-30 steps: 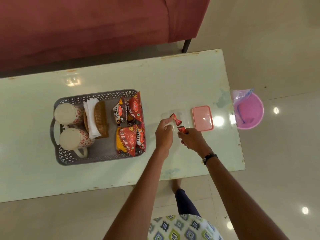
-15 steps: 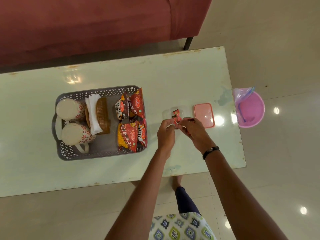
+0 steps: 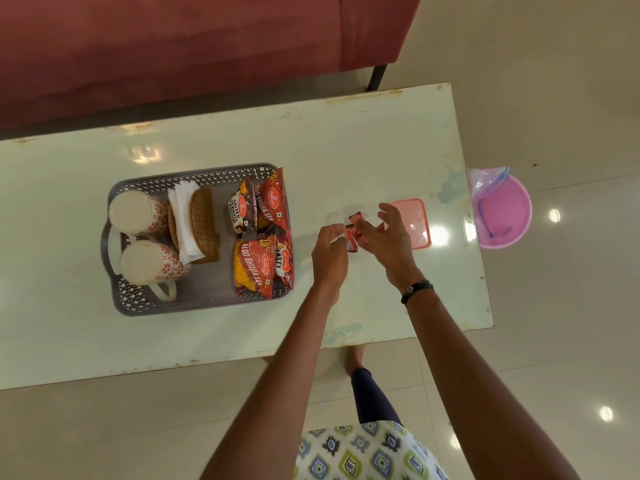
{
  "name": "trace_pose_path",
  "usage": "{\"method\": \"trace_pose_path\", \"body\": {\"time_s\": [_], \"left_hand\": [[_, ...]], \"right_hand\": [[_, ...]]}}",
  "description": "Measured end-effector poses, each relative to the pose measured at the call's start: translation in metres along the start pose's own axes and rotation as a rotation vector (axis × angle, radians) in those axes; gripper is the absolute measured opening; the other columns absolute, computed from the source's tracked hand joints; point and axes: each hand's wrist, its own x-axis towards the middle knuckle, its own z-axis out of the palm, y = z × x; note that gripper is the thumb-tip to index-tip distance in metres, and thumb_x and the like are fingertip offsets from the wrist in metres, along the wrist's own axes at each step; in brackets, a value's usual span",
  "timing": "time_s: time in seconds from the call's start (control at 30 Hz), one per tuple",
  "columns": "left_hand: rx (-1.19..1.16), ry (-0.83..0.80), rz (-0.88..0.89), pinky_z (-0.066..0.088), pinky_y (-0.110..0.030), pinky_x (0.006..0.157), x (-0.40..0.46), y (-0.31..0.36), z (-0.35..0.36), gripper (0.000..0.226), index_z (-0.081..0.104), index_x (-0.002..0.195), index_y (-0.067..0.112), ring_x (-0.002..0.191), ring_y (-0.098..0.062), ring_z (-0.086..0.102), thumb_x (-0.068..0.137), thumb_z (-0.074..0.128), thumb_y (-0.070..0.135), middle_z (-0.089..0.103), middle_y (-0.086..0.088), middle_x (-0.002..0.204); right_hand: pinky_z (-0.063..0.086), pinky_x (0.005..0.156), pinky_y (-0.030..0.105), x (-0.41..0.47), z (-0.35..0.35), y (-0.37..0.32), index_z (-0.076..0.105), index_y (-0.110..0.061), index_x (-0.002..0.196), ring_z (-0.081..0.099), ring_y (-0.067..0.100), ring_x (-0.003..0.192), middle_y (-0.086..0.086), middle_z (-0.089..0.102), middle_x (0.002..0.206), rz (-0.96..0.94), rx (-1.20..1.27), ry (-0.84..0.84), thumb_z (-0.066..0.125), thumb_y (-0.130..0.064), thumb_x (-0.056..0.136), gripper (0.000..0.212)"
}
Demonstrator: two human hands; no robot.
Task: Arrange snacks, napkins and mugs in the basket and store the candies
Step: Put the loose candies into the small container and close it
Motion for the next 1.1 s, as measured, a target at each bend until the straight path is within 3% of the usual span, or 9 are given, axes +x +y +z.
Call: {"method": "trace_pose_path", "body": {"time_s": [0.1, 0.27, 0.4, 0.6, 0.77, 0.87, 0.93, 1.03, 1.1], "left_hand": [[0.001, -0.001, 0.001, 0.046, -0.038, 0.102, 0.0, 0.001, 0.002, 0.029, 0.055, 0.116, 0.016, 0.115, -0.018, 0.054, 0.09, 0.044, 0.009, 0.058, -0.003, 0.125], [0.026, 0.006, 0.006, 0.049, -0.035, 0.098, 0.002, 0.001, 0.002, 0.028, 0.056, 0.117, 0.014, 0.113, -0.017, 0.056, 0.091, 0.045, 0.01, 0.058, -0.005, 0.125], [0.013, 0.037, 0.026, 0.05, -0.031, 0.093, 0.002, -0.002, 0.003, 0.029, 0.055, 0.118, 0.01, 0.108, -0.016, 0.056, 0.091, 0.044, 0.008, 0.058, -0.006, 0.124], [0.061, 0.059, 0.047, 0.043, -0.017, 0.077, 0.0, -0.005, 0.008, 0.033, 0.053, 0.121, 0.014, 0.113, -0.02, 0.053, 0.09, 0.043, 0.007, 0.052, -0.006, 0.131], [0.098, 0.029, 0.021, 0.041, -0.024, 0.082, 0.001, -0.003, 0.008, 0.035, 0.052, 0.124, 0.016, 0.12, -0.023, 0.05, 0.091, 0.043, 0.009, 0.053, -0.008, 0.132], [0.102, 0.005, -0.001, 0.039, -0.025, 0.083, 0.001, -0.001, 0.009, 0.036, 0.051, 0.126, 0.016, 0.122, -0.023, 0.049, 0.092, 0.043, 0.01, 0.052, -0.007, 0.134], [0.108, 0.0, -0.011, 0.038, -0.025, 0.085, 0.001, -0.002, 0.009, 0.036, 0.05, 0.127, 0.017, 0.124, -0.023, 0.048, 0.092, 0.043, 0.011, 0.051, -0.007, 0.135], [0.125, -0.019, -0.019, 0.042, -0.028, 0.091, 0.005, -0.005, 0.009, 0.037, 0.048, 0.13, 0.02, 0.123, -0.021, 0.048, 0.094, 0.043, 0.017, 0.05, -0.006, 0.137], [0.14, -0.031, -0.023, 0.046, -0.031, 0.094, 0.008, -0.006, 0.009, 0.038, 0.047, 0.132, 0.021, 0.12, -0.021, 0.051, 0.094, 0.044, 0.021, 0.052, -0.005, 0.136]], "right_hand": [[0.047, 0.101, 0.046, 0.004, -0.002, -0.001, 0.037, -0.022, 0.138, 0.048, 0.024, 0.124, 0.003, 0.041, 0.144, 0.004, 0.04, 0.025, 0.059, -0.048, 0.086, 0.062], [0.047, 0.095, 0.033, 0.02, -0.025, 0.019, 0.045, -0.007, 0.131, 0.055, 0.028, 0.117, 0.012, 0.049, 0.136, -0.056, -0.105, 0.289, 0.052, -0.02, 0.094, 0.04], [0.036, 0.107, 0.043, 0.041, -0.042, 0.047, 0.037, -0.001, 0.133, 0.043, 0.038, 0.123, 0.021, 0.039, 0.136, -0.015, -0.38, 0.31, 0.065, -0.012, 0.082, 0.06], [0.037, 0.097, 0.041, 0.051, -0.046, 0.056, 0.032, -0.002, 0.135, 0.036, 0.036, 0.122, 0.019, 0.037, 0.133, 0.039, -0.525, 0.309, 0.082, -0.028, 0.067, 0.088], [0.042, 0.09, 0.043, 0.056, -0.048, 0.058, 0.038, -0.002, 0.127, 0.041, 0.036, 0.118, 0.018, 0.046, 0.126, 0.037, -0.527, 0.294, 0.083, -0.028, 0.066, 0.08], [0.046, 0.085, 0.042, 0.045, -0.045, 0.053, 0.041, 0.0, 0.124, 0.052, 0.039, 0.108, 0.02, 0.048, 0.123, -0.093, -0.489, 0.287, 0.066, -0.014, 0.083, 0.05], [0.046, 0.071, 0.038, 0.028, -0.039, 0.049, 0.044, -0.001, 0.124, 0.056, 0.039, 0.098, 0.019, 0.048, 0.122, -0.231, -0.547, 0.336, 0.052, -0.009, 0.092, 0.034], [0.041, 0.057, 0.029, 0.006, -0.025, 0.05, 0.046, -0.009, 0.129, 0.059, 0.03, 0.092, 0.012, 0.051, 0.127, -0.424, -0.632, 0.36, 0.046, 0.0, 0.09, 0.04], [0.051, 0.064, 0.03, -0.001, -0.013, 0.056, 0.044, -0.014, 0.134, 0.055, 0.026, 0.106, 0.009, 0.048, 0.136, -0.463, -0.658, 0.334, 0.046, 0.002, 0.089, 0.047]]}}
